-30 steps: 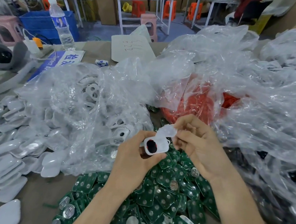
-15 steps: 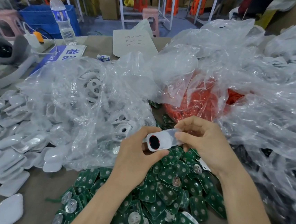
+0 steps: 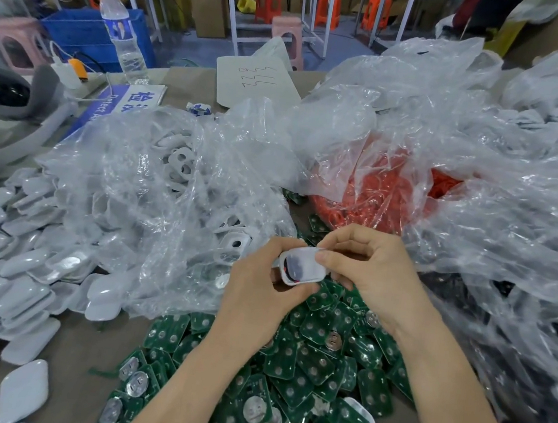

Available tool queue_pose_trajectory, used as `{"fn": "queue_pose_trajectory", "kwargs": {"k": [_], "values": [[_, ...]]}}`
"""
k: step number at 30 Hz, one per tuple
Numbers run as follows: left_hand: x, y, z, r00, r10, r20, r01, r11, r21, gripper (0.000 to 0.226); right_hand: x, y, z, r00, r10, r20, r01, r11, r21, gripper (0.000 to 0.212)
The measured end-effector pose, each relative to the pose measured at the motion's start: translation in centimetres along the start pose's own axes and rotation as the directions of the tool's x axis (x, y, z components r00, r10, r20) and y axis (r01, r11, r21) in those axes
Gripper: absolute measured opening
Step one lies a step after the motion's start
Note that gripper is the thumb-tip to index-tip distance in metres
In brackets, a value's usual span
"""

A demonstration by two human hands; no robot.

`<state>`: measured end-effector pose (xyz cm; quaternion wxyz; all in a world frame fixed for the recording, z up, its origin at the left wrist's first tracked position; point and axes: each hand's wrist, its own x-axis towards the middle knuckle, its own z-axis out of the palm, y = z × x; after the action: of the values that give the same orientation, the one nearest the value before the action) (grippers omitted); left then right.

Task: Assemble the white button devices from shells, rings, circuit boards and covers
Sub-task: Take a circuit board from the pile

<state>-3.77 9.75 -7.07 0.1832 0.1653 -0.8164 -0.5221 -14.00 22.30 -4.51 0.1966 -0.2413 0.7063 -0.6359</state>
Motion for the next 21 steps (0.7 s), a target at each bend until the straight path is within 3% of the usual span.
{"fn": "queue_pose_trajectory", "kwargs": {"k": [4,14,21], "values": [[0.02,-0.05,0.07,1.0,0.007,-0.006,-0.007,1.0,0.015,0.04,0.05,0.03,0.24,1.0,0.008,-0.025,-0.01,0.996,-0.085,0.021],[-0.03,-0.13,0.15,1.0,-0.008,-0.016,0.008,1.0,-0.006,0.038,-0.21,-0.26,0.33,1.0,0.016,-0.007,-0.016,0.997,-0.072,0.017],[-0.01,-0.23,0.2,1.0,-0.016,-0.021,0.015,1.0,-0.009,0.04,-0.37,-0.16,0.75,0.998,-0.045,-0.045,0.035,0.98,-0.198,0.018]]}}
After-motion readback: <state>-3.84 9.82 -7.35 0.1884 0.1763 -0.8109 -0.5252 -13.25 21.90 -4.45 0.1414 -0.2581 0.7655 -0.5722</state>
